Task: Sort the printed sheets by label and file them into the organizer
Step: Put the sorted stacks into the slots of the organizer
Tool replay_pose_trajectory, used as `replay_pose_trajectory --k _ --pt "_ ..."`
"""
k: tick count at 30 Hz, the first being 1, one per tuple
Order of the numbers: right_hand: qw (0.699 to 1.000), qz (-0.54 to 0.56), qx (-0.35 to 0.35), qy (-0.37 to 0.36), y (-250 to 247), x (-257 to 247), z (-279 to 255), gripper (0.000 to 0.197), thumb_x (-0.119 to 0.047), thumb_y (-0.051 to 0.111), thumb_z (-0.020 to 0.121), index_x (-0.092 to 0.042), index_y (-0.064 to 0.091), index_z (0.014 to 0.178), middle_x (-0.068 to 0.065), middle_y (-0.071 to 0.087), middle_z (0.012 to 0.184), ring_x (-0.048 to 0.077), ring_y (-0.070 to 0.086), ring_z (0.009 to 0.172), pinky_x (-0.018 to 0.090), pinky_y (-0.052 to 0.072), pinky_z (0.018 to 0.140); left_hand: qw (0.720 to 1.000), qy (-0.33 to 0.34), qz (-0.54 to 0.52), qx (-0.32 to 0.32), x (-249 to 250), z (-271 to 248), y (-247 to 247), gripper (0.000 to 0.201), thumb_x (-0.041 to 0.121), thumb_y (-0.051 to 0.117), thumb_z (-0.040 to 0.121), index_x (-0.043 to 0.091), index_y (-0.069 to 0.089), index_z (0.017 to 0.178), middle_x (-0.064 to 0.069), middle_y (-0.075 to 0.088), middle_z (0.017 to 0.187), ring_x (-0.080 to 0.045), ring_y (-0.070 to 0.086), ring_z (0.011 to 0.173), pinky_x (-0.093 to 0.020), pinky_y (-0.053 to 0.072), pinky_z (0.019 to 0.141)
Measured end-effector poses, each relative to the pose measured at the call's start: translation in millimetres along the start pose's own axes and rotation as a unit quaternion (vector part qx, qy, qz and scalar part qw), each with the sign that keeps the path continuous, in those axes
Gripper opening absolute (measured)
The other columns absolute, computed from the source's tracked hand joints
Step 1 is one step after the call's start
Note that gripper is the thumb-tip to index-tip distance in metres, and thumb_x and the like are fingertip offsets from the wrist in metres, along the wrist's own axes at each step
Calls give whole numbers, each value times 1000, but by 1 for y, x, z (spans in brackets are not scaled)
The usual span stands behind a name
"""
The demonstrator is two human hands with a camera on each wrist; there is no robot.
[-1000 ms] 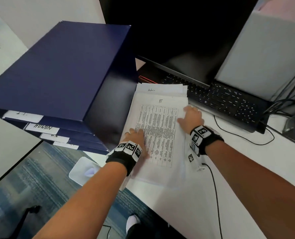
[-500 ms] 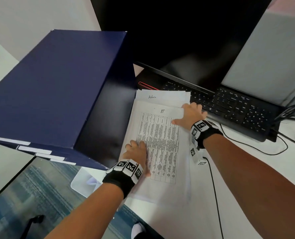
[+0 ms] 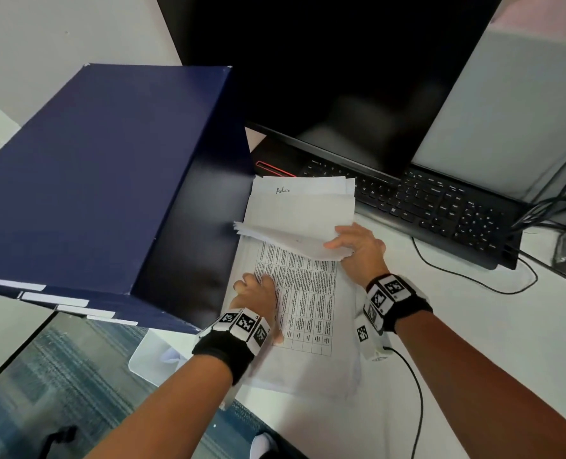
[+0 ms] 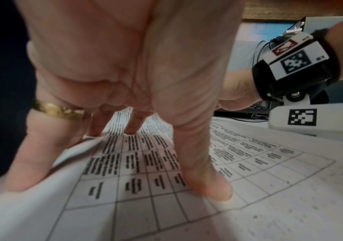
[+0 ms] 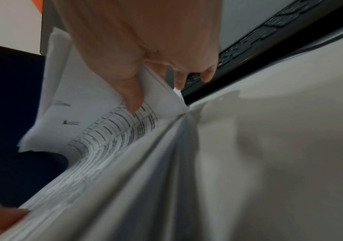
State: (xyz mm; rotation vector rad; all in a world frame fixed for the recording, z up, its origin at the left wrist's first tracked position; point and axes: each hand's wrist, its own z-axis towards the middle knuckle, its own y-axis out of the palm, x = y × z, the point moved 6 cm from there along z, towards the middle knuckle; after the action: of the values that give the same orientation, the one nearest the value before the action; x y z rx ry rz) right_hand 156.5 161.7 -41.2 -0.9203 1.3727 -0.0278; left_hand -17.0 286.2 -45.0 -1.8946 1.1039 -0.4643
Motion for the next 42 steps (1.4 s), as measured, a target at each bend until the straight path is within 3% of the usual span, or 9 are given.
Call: replay_pose_trajectory --k 2,5,8,14,21,28,33,36,42 --pt "994 102 -38 8 -1 -4 -3 57 26 49 72 -25 72 88 -4 64 104 23 55 117 14 38 99 1000 -1 4 4 1 -1 0 113 51 84 55 8 20 139 -19 34 133 -35 40 122 -40 46 99" --pt "989 132 -65 33 -3 -9 -11 38 10 53 85 -22 72 94 -3 68 91 17 63 85 28 49 81 1000 -7 4 13 0 -2 -1 109 51 84 55 9 23 136 -18 36 131 -33 42 119 -38 47 96" --pt "978 146 -107 100 2 -9 -32 31 -11 57 92 -20 61 121 -4 67 111 16 64 101 42 50 97 1000 1 -11 9 -1 -3 -2 106 49 84 57 9 25 135 -19 35 132 -34 41 120 -40 47 97" --pt "963 139 -132 187 21 -14 -97 69 -15 54 96 -13 14 152 1 29 153 15 29 140 25 23 110 999 10 -40 22 -2 -8 -4 100 45 85 57 12 28 133 -16 38 128 -32 42 117 -40 49 93" --pt "945 244 -32 214 12 5 -111 32 2 61 85 -10 65 115 2 73 97 15 69 81 22 55 70 984 -2 -176 21 -16 -20 -16 107 43 83 60 18 19 142 -14 25 145 -34 29 133 -48 37 104" --pt "923 345 -42 165 -45 -20 -129 20 -4 62 89 -22 62 98 -8 71 95 8 68 89 13 53 63 791 -27 -590 157 -40 -44 -36 57 44 60 83 15 41 127 1 60 115 -17 60 99 -31 48 84" --pt "964 250 -23 90 -64 -47 -132 30 -16 54 96 -23 53 126 -14 61 110 11 58 111 30 43 99 740 29 -619 262 -34 -78 -54 5 20 51 89 16 53 92 4 61 84 -15 57 77 -28 51 76" --pt "965 252 46 51 -77 -62 -135 22 -13 60 92 -27 61 110 -13 67 101 5 65 96 27 51 90 695 55 -609 379 -35 -110 -73 18 14 52 91 21 46 76 7 53 69 -8 48 62 -13 40 55" --pt "967 246 57 -11 -78 -76 -144 31 -14 60 91 -21 56 121 -14 65 104 -11 59 92 5 45 76 620 81 -680 382 -41 -125 -69 7 26 53 90 33 53 91 12 64 88 -4 59 80 -29 49 77"
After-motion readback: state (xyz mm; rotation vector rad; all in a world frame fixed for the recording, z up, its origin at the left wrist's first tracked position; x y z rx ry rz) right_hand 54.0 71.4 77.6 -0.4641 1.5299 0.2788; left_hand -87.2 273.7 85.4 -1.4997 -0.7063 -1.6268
